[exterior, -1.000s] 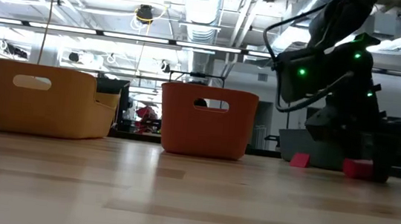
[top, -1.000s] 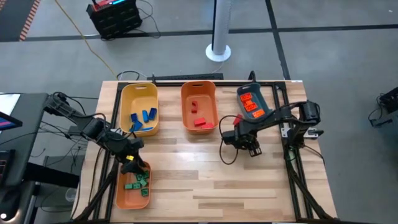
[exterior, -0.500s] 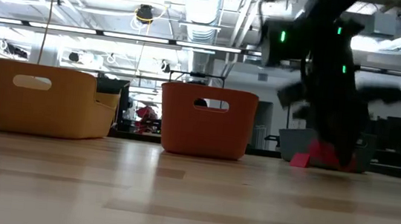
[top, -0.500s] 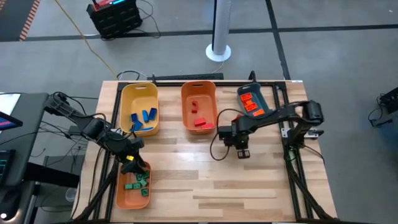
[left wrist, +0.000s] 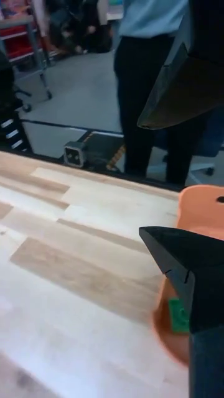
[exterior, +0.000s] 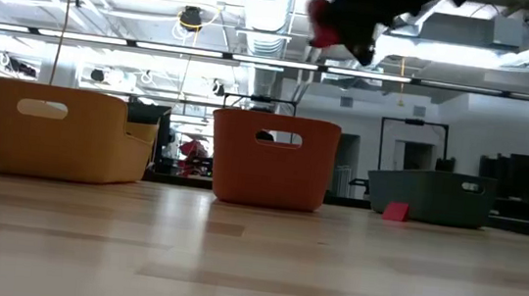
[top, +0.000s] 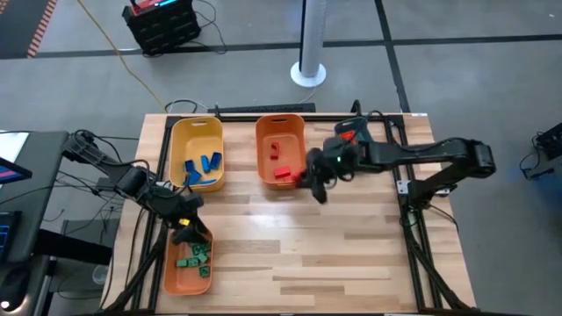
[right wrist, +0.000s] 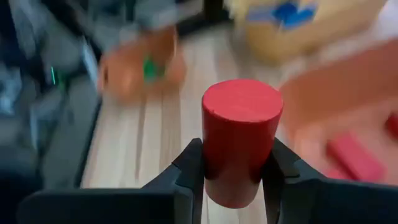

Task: Sort blocks
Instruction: Put the red game piece into the top orange bin

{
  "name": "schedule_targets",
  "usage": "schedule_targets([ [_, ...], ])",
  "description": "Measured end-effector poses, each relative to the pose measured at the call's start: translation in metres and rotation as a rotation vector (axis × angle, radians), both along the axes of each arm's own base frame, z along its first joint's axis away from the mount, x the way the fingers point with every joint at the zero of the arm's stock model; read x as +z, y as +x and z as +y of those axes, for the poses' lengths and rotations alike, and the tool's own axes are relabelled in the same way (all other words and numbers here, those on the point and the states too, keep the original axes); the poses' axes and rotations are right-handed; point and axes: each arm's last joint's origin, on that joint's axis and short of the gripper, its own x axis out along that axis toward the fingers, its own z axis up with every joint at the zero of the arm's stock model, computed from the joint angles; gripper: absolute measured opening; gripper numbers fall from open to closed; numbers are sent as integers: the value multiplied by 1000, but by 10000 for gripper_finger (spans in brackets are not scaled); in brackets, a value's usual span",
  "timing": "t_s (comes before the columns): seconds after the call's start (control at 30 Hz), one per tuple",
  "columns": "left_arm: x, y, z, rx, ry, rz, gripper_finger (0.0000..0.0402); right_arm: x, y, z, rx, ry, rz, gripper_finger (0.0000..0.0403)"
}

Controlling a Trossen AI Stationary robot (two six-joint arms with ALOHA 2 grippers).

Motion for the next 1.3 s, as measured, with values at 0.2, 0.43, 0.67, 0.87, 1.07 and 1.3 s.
schedule_targets([
  [0.2,0,1,1,44,24,-16,261,-24,30,-43,-199,122,24,101],
  [0.43,1,1,1,53,9,-15,261,-28,68,-81,-331,21,188,100],
  [0.67,1,1,1,45,21,-20,261,-50,104,-102,-275,-43,473,99],
  [0.87,1,1,1,51,15,-16,261,-74,110,-117,-277,-21,632,99],
  [1.07,0,1,1,55,10,-12,261,-83,99,-124,-266,-3,766,146],
  [1.3,0,1,1,48,23,-14,261,-63,85,-122,-205,-42,782,228],
])
